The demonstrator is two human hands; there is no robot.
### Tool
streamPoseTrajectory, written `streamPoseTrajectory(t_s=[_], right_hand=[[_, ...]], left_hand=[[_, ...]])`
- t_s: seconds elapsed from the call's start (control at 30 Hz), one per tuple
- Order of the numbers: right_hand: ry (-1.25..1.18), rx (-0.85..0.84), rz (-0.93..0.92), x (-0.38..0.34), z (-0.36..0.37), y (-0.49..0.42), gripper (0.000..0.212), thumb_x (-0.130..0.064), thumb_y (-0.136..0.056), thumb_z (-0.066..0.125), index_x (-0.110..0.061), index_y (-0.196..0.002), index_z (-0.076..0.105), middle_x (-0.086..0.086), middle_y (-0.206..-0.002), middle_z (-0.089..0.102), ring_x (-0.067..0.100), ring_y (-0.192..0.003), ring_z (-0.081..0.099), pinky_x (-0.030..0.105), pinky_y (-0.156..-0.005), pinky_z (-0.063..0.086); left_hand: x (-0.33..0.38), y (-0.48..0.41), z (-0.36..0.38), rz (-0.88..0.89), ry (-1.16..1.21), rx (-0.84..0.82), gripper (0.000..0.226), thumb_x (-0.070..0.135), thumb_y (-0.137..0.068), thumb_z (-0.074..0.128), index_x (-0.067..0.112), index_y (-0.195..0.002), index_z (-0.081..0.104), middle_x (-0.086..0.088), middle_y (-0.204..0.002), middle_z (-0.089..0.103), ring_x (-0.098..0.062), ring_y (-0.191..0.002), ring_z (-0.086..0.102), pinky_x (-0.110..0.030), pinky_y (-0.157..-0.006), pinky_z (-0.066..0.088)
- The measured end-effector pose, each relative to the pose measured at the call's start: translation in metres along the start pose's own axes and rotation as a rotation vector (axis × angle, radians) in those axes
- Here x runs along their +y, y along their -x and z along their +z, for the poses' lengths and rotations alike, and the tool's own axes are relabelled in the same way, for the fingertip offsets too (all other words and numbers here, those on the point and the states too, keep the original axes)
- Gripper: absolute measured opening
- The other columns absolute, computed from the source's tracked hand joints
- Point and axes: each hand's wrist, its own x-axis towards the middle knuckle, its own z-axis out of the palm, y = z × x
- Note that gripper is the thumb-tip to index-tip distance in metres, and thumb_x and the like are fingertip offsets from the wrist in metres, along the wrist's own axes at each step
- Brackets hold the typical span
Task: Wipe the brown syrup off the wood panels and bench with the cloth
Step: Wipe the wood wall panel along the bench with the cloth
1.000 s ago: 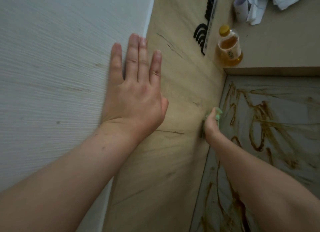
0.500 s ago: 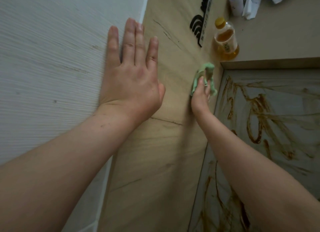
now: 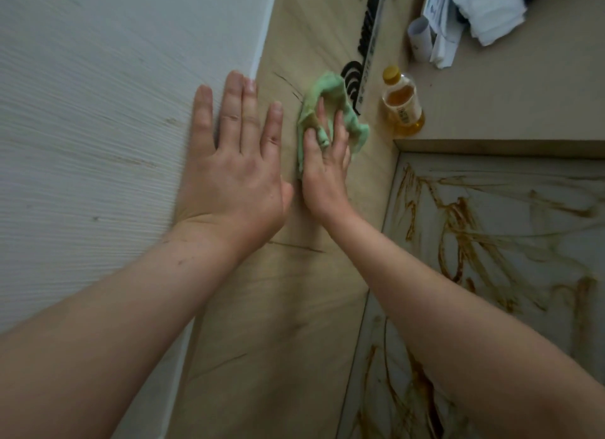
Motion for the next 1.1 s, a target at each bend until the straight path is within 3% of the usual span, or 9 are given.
streamPoseTrajectory(t_s=[0.1,0.3,0.43,0.6,0.73,0.87,1.0,1.07,1.1], right_hand=[[0.013,0.061,0.043,0.035,-0.011,-0.032,0.051,-0.052,-0.109,0.029,-0.053,-0.158,0.016,-0.010,-0.173,0.004,0.019,-0.159,-0.002,0.045,-0.127,0.000],[-0.121,0.185,1.036,0.168,-0.029,0.015,0.076,-0.067,-0.104,0.030,-0.025,-0.166,0.015,0.005,-0.172,0.016,0.032,-0.158,0.015,0.048,-0.127,0.012],[-0.238,0.133,1.285,0.235,-0.015,0.086,0.092,-0.081,-0.094,0.028,-0.023,-0.165,0.022,0.005,-0.168,0.027,0.032,-0.151,0.032,0.051,-0.124,0.027],[-0.346,0.119,1.270,0.237,-0.026,0.036,0.086,-0.077,-0.097,0.026,-0.013,-0.150,0.048,0.004,-0.150,0.052,0.029,-0.136,0.050,0.044,-0.116,0.041],[-0.261,0.222,1.143,0.230,-0.032,-0.005,0.097,-0.085,-0.086,0.030,-0.023,-0.161,0.032,0.002,-0.161,0.040,0.030,-0.145,0.041,0.048,-0.121,0.033],[-0.289,0.220,1.191,0.251,-0.002,0.083,0.099,-0.086,-0.086,0.032,-0.024,-0.162,0.029,0.001,-0.164,0.035,0.030,-0.149,0.036,0.048,-0.123,0.030],[-0.406,0.226,1.337,0.276,0.030,0.119,0.142,-0.102,-0.039,0.026,-0.027,-0.159,0.033,0.000,-0.161,0.041,0.030,-0.142,0.046,0.051,-0.118,0.038],[-0.275,0.217,1.260,0.208,0.025,0.083,0.133,-0.101,-0.049,0.024,-0.029,-0.160,0.032,0.000,-0.166,0.034,0.029,-0.148,0.037,0.050,-0.123,0.030],[-0.238,0.173,1.167,0.154,0.018,0.064,0.116,-0.097,-0.066,0.026,-0.031,-0.161,0.030,0.000,-0.168,0.028,0.029,-0.153,0.028,0.051,-0.125,0.022]], left_hand=[[0.000,0.001,0.002,0.004,-0.011,-0.001,0.082,0.051,-0.096,0.014,0.006,-0.164,0.001,-0.033,-0.166,-0.006,-0.046,-0.156,-0.011,-0.063,-0.123,-0.008],[0.000,0.000,0.002,-0.002,-0.012,-0.001,0.079,0.047,-0.097,0.012,0.007,-0.164,0.002,-0.033,-0.167,-0.004,-0.046,-0.156,-0.009,-0.063,-0.123,-0.008],[-0.002,0.000,0.002,0.004,-0.015,0.002,0.077,0.046,-0.098,0.012,0.007,-0.164,0.002,-0.033,-0.167,-0.005,-0.046,-0.156,-0.008,-0.062,-0.123,-0.006],[-0.001,0.000,0.003,0.010,-0.006,-0.009,0.077,0.047,-0.099,0.014,0.006,-0.164,0.002,-0.033,-0.166,-0.006,-0.047,-0.156,-0.009,-0.062,-0.123,-0.007],[-0.001,0.000,0.005,0.018,-0.002,0.011,0.077,0.046,-0.099,0.016,0.007,-0.164,0.003,-0.033,-0.166,-0.004,-0.047,-0.156,-0.007,-0.062,-0.123,-0.007],[-0.002,0.000,0.005,0.012,-0.021,0.010,0.078,0.047,-0.099,0.015,0.006,-0.164,0.003,-0.034,-0.166,-0.004,-0.047,-0.156,-0.007,-0.062,-0.122,-0.007],[-0.002,0.000,0.006,0.017,-0.046,-0.004,0.079,0.050,-0.098,0.014,0.007,-0.164,0.002,-0.033,-0.166,-0.005,-0.047,-0.156,-0.009,-0.063,-0.123,-0.005],[-0.002,0.000,0.007,0.011,-0.075,-0.005,0.079,0.051,-0.098,0.012,0.008,-0.164,0.001,-0.032,-0.167,-0.005,-0.046,-0.156,-0.010,-0.063,-0.124,-0.004],[-0.003,0.000,0.007,0.006,-0.077,-0.001,0.079,0.051,-0.098,0.012,0.008,-0.164,0.002,-0.032,-0.167,-0.004,-0.046,-0.156,-0.010,-0.063,-0.125,-0.004]])
